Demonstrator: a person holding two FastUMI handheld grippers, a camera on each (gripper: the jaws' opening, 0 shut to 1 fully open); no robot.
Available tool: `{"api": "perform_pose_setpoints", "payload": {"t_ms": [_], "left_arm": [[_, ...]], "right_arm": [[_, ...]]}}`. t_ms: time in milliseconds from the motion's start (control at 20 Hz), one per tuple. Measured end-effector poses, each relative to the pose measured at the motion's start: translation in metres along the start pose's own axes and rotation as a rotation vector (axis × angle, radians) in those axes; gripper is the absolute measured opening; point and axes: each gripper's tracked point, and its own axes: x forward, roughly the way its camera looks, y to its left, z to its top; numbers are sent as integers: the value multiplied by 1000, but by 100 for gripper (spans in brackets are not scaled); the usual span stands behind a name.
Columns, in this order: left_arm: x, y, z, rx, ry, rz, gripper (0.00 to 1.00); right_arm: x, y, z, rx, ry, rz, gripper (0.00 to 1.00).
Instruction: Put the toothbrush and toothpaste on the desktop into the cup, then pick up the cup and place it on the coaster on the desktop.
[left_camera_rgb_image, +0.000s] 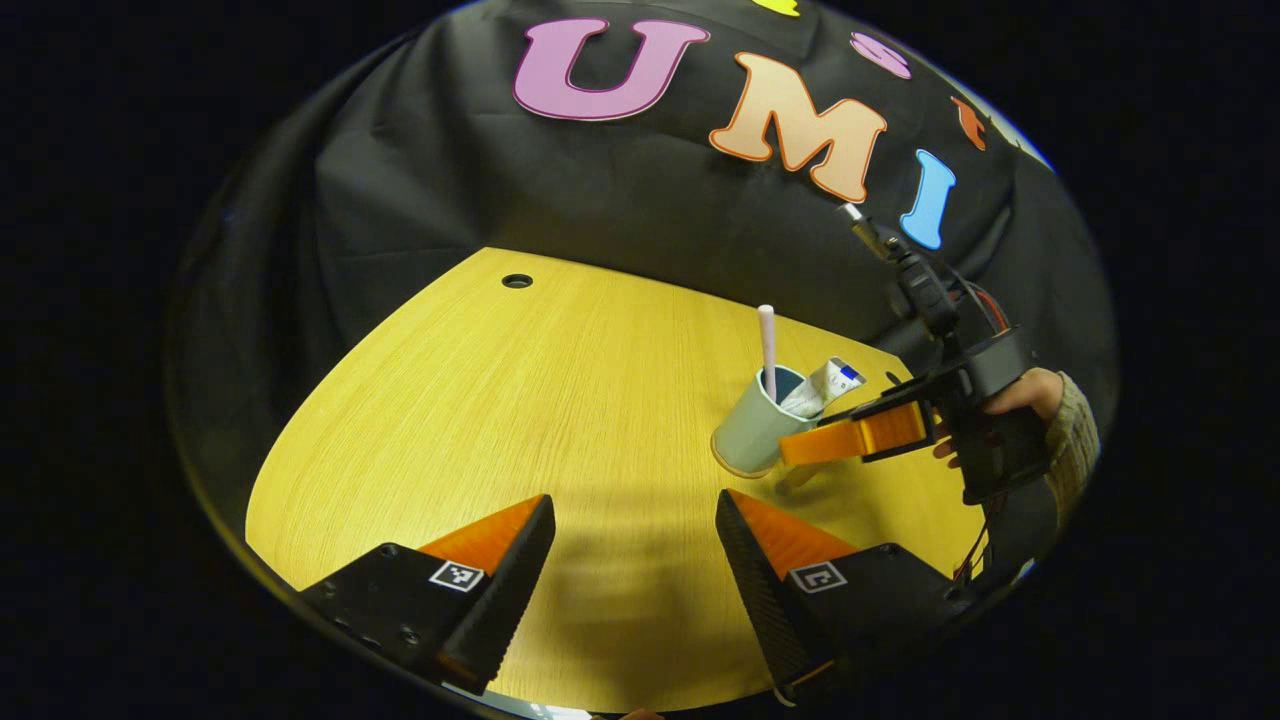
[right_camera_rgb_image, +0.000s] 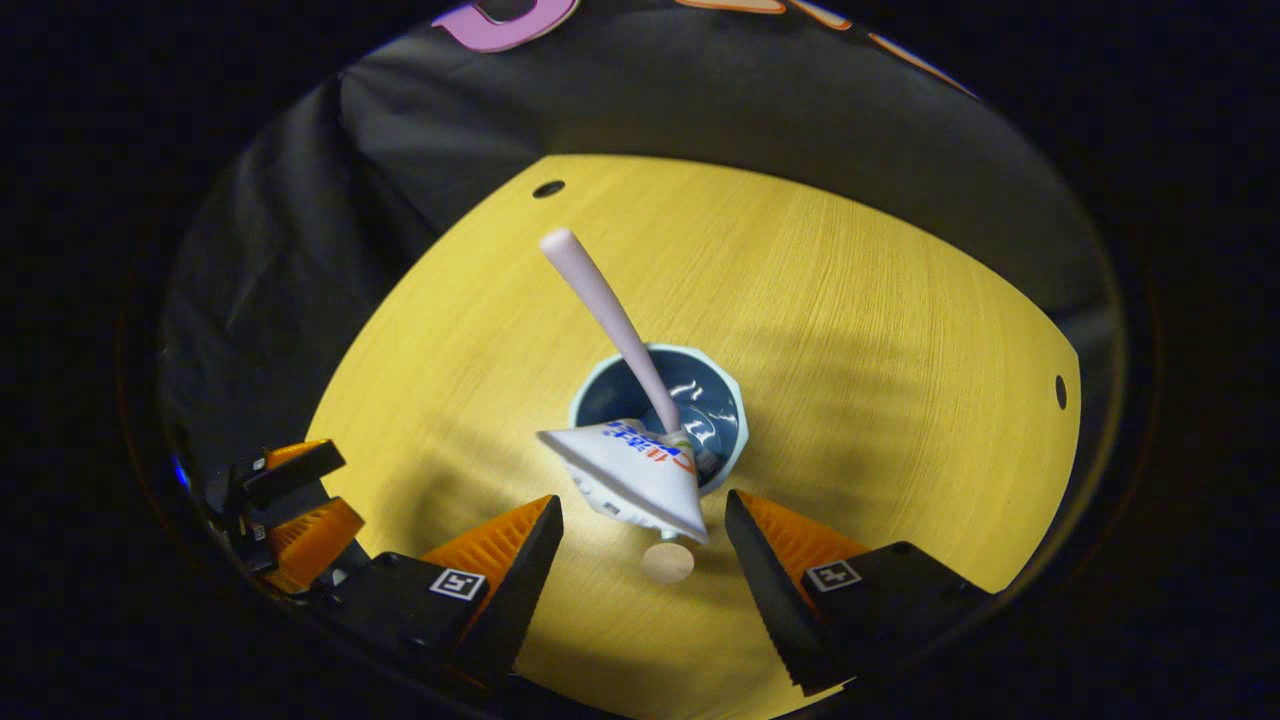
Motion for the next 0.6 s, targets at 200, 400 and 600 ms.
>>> {"api": "perform_pose_setpoints", "payload": {"t_ms": [200,400,600], "left_arm": [[5,-7,16,53,-32,9,94],[5,-27,31,106,-71,-29,94],[5,-47,42,116,-110,-71,94]], "right_arm": [[-46,-6,11,20,-202,-39,100],[-85,-13,-2,88,-368,-68,99],[-122,-28,-25,189,-476,-105,99]]}}
